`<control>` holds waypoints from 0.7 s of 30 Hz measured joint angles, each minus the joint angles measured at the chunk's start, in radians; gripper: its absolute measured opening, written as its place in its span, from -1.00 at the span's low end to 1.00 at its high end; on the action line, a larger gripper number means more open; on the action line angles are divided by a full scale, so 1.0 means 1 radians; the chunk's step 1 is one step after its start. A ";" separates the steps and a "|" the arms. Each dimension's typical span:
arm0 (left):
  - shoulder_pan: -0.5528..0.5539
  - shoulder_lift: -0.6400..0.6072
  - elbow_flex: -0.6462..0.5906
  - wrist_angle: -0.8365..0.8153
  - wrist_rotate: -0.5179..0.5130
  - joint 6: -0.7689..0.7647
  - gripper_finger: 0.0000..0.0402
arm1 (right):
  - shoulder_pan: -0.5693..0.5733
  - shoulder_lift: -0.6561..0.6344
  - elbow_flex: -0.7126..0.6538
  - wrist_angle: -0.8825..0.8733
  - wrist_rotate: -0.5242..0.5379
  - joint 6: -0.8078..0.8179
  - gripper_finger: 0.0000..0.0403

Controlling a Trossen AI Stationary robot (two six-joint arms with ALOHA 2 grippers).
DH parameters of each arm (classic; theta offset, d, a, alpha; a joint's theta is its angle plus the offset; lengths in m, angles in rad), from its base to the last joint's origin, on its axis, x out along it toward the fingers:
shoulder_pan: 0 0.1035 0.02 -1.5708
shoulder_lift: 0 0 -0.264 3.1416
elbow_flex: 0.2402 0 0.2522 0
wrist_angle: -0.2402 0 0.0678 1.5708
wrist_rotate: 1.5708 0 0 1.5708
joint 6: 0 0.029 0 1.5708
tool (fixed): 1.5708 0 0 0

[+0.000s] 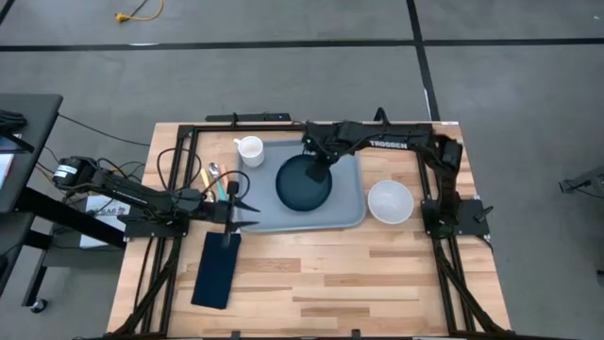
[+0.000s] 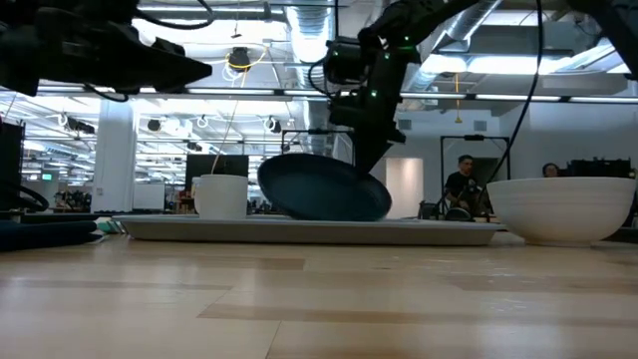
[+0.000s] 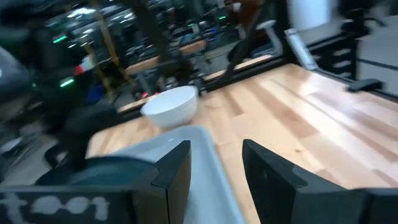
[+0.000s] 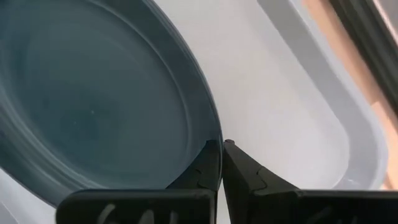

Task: Set up tray
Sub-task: Put the black plate on the gray tray to the bottom right of the white mug

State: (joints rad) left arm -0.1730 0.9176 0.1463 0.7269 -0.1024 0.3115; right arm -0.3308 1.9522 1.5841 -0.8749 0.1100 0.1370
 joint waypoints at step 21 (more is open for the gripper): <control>0.000 0.005 0.257 -0.315 -0.225 -0.066 -0.33 | -0.016 0.000 0.215 -0.298 -0.268 -0.152 -0.99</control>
State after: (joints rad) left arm -0.1731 0.9225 0.4029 0.4119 -0.3272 0.2453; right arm -0.3464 1.9522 1.7992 -1.1730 -0.1576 -0.0146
